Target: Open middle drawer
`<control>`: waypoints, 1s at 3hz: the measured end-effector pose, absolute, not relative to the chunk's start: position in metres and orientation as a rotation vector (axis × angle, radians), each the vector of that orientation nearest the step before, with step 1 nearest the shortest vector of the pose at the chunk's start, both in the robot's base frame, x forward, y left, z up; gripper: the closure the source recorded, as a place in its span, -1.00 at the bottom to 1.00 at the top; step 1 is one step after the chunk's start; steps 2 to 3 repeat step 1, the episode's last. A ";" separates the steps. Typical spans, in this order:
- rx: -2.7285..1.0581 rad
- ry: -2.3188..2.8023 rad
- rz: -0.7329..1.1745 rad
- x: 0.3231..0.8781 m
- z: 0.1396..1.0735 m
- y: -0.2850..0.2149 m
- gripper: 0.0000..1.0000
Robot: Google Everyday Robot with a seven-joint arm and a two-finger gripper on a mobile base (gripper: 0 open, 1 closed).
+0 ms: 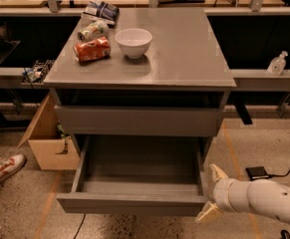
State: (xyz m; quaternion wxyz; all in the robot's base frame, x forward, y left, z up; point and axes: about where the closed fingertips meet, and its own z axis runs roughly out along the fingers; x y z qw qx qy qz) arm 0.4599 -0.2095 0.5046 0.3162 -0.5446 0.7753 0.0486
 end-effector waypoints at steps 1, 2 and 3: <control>-1.411 2.064 -0.054 0.467 0.545 -0.241 -1.00; -1.411 2.064 -0.054 0.467 0.545 -0.241 -1.00; -1.411 2.064 -0.054 0.467 0.545 -0.241 -1.00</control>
Offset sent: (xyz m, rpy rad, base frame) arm 0.0000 0.0000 0.0000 0.0000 0.0000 0.0000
